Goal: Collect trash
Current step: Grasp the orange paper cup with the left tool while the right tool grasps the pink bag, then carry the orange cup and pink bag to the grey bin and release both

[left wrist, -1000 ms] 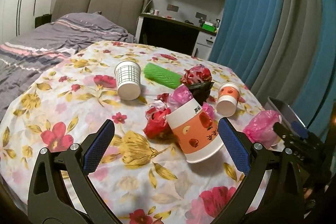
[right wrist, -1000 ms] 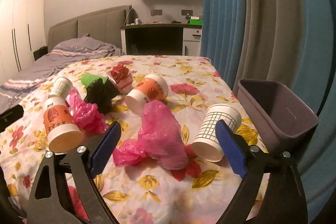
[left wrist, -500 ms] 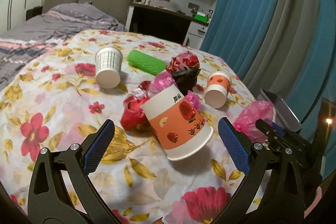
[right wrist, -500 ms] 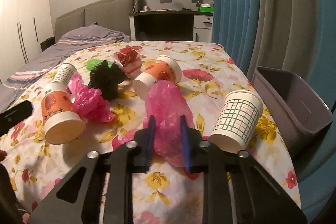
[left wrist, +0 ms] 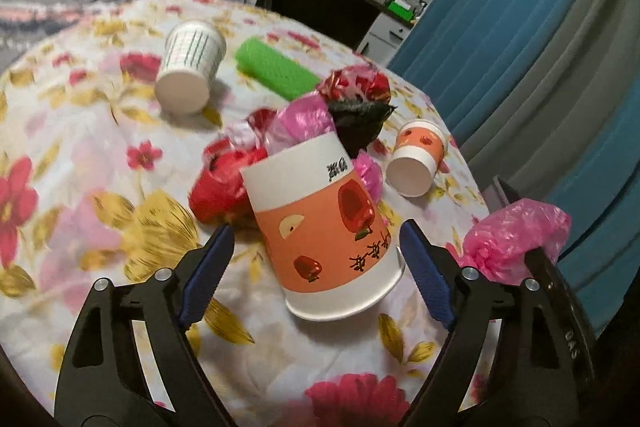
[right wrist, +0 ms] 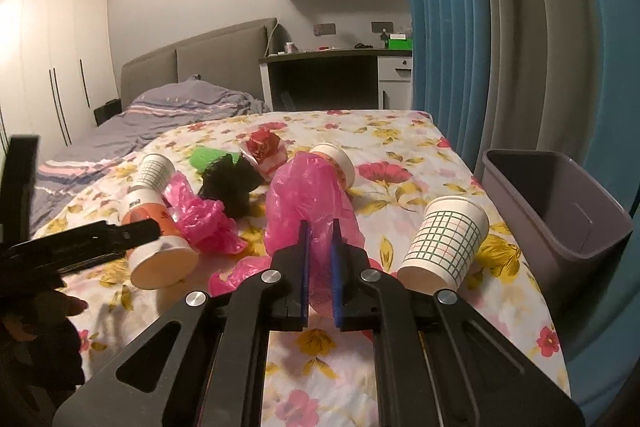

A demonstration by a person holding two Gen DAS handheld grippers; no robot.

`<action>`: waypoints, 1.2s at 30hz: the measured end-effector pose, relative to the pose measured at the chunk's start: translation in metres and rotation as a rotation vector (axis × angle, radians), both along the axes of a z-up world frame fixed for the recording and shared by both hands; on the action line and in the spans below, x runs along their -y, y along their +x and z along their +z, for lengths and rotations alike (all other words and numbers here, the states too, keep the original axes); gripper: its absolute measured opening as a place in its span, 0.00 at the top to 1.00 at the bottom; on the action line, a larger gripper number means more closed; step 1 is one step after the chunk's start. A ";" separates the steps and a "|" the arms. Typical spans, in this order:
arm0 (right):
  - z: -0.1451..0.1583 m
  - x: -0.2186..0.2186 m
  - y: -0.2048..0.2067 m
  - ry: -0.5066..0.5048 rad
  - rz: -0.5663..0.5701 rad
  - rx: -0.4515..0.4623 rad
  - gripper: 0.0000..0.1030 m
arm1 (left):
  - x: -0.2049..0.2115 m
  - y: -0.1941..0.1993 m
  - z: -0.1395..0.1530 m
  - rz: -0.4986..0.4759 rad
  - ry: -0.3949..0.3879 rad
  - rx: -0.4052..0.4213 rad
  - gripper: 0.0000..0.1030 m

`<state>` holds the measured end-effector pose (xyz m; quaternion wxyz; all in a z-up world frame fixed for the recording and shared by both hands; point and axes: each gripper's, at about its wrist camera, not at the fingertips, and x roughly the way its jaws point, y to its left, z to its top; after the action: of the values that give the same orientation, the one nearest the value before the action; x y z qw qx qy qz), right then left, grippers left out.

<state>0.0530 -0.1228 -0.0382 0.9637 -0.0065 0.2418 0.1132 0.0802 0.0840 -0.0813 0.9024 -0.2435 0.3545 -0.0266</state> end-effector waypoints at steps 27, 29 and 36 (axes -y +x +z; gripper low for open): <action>0.029 0.023 -0.023 0.064 0.000 0.070 0.91 | 0.004 -0.046 0.039 -0.131 0.059 0.183 0.39; 0.034 0.025 -0.026 0.065 -0.004 0.084 0.91 | 0.003 -0.047 0.049 -0.128 0.069 0.211 0.39; 0.049 0.038 -0.030 0.085 -0.026 0.129 0.91 | 0.010 -0.040 0.076 -0.141 0.106 0.279 0.39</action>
<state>0.0235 -0.1607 0.0110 0.9781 0.0305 0.1742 0.1101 0.0401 0.0739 -0.0058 0.9504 -0.1642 0.2427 -0.1047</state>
